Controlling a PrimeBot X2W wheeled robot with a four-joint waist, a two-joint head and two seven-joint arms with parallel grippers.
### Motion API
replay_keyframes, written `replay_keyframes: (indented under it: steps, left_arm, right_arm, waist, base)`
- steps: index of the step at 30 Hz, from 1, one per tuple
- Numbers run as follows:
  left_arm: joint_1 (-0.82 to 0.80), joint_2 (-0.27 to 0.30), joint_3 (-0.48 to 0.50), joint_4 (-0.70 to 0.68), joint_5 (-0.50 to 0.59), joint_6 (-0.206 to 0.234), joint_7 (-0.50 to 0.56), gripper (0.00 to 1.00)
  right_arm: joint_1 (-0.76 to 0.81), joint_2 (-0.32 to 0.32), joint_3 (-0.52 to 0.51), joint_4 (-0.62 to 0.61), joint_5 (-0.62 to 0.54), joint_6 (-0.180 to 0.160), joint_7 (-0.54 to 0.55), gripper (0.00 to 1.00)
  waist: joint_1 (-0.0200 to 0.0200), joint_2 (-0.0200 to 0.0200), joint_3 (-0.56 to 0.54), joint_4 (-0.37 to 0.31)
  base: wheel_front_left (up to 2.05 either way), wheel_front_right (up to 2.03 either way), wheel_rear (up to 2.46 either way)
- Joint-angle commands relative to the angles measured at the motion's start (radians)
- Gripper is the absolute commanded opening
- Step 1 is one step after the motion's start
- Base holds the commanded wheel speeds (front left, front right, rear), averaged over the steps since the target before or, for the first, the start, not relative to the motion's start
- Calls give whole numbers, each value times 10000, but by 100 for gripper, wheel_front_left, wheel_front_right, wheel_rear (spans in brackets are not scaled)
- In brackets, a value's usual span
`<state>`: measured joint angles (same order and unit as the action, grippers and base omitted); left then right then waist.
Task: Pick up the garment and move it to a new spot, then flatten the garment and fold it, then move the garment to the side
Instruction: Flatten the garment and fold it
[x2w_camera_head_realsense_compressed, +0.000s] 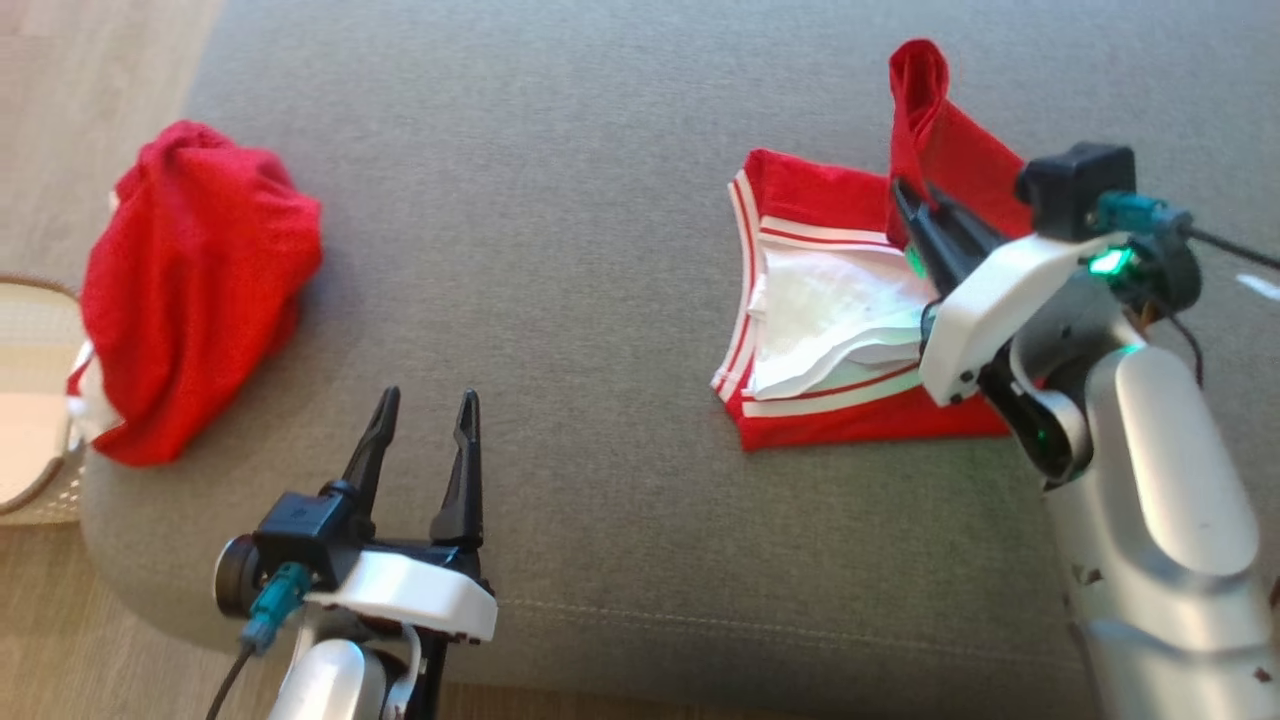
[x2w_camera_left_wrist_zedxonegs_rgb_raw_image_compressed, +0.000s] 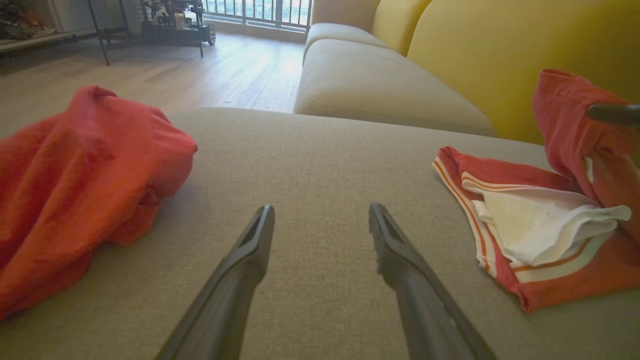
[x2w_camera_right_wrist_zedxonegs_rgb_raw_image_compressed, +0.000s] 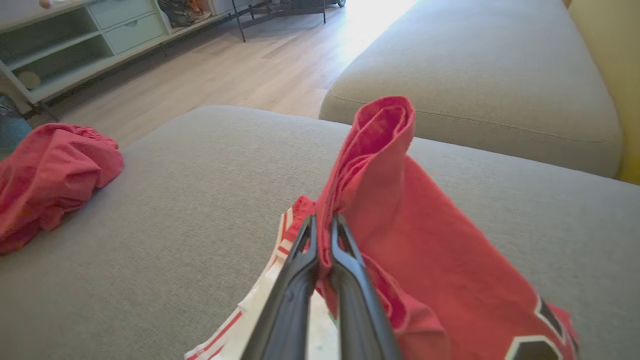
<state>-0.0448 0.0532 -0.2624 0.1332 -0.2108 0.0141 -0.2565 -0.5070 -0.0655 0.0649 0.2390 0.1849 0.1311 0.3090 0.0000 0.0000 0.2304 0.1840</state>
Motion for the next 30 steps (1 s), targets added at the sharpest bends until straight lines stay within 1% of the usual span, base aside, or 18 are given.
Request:
replay_keyframes:
  steps: [1, 6, 9, 10, 11, 12, 13, 17, 19, 21, 22, 23, 24, 25, 30]
  left_arm:
    - [-81, -13, 229, -270, 108, 25, -53, 100]
    - [53, -18, 169, -239, 100, 31, -53, 100]
    - [131, -20, 168, -198, 48, 43, -53, 100]
    - [131, -21, 145, -175, 33, 37, -53, 100]
    - [112, -22, 110, -157, 36, 39, -53, 100]
    - [87, -22, 75, -146, 30, 40, -53, 100]
    - [63, -23, 50, -145, 11, 45, -53, 100]
    - [3, -25, -8, -148, -50, 94, -53, 100]
    - [-1, -26, -31, -155, -76, 110, -53, 100]
    - [6, -27, -53, -150, -91, 123, -53, 100]
    - [7, -27, -59, -144, -94, 132, -53, 100]
    - [4, -27, -62, -139, -95, 144, -53, 100]
    - [4, -27, -62, -139, -95, 144, -53, 100]
    - [3, -27, -66, -134, -93, 154, -53, 100]
    - [22, -28, -32, -156, -83, 210, -53, 100]
  right_arm:
    - [-35, 150, 269, -263, 194, -4, -172, 0]
    - [267, 151, 814, 270, 806, -4, -436, 0]
    - [328, 151, 1185, 810, 1366, -4, -571, 1]
    - [305, 151, 1272, 1045, 1526, -4, -638, 11]
    - [243, 151, 1318, 1281, 1573, -4, -750, 15]
    - [172, 151, 1353, 1528, 1620, -4, -850, 16]
    - [96, 152, 1384, 1777, 1747, -4, -935, 22]
    - [-304, 152, 1556, 2684, 2297, -4, -1363, 35]
    - [-537, 152, 1602, 3107, 2472, -4, -1643, 36]
    - [-768, 152, 1707, 3502, 2715, -4, -1906, 41]
    - [-886, 152, 1770, 3691, 2811, -4, -2036, 47]
    - [-1004, 152, 1837, 3870, 2897, -4, -2167, 66]
    - [-1004, 152, 1837, 3870, 2897, -4, -2167, 66]
    - [-1116, 152, 1908, 4028, 3010, -4, -2303, 100]
    - [-1515, 152, 2389, 4214, 4358, -4, -3045, 100]
  waist:
    - [0, 0, -107, 158]
    - [0, 0, -261, 326]
    - [0, 0, -300, 359]
    - [0, 0, -310, 374]
    - [0, 0, -317, 394]
    - [0, 0, -321, 412]
    - [0, 0, -322, 428]
    - [0, 0, -300, 468]
    - [0, 0, -283, 465]
    - [0, 0, -285, 446]
    - [0, 0, -290, 433]
    - [0, 0, -298, 418]
    - [0, 0, -298, 418]
    - [0, 0, -308, 405]
    - [0, 0, -392, 301]
  base:
    - [0, 0, 0]
    - [0, 0, 0]
    - [0, 0, 0]
    - [0, 0, 0]
    - [0, 0, 0]
    - [0, 0, 0]
    - [0, 0, 0]
    - [0, 0, 0]
    - [0, 0, 0]
    - [0, 0, 0]
    - [0, 0, 0]
    - [0, 0, 0]
    - [0, 0, 0]
    - [0, 0, 0]
    - [0, 0, 0]
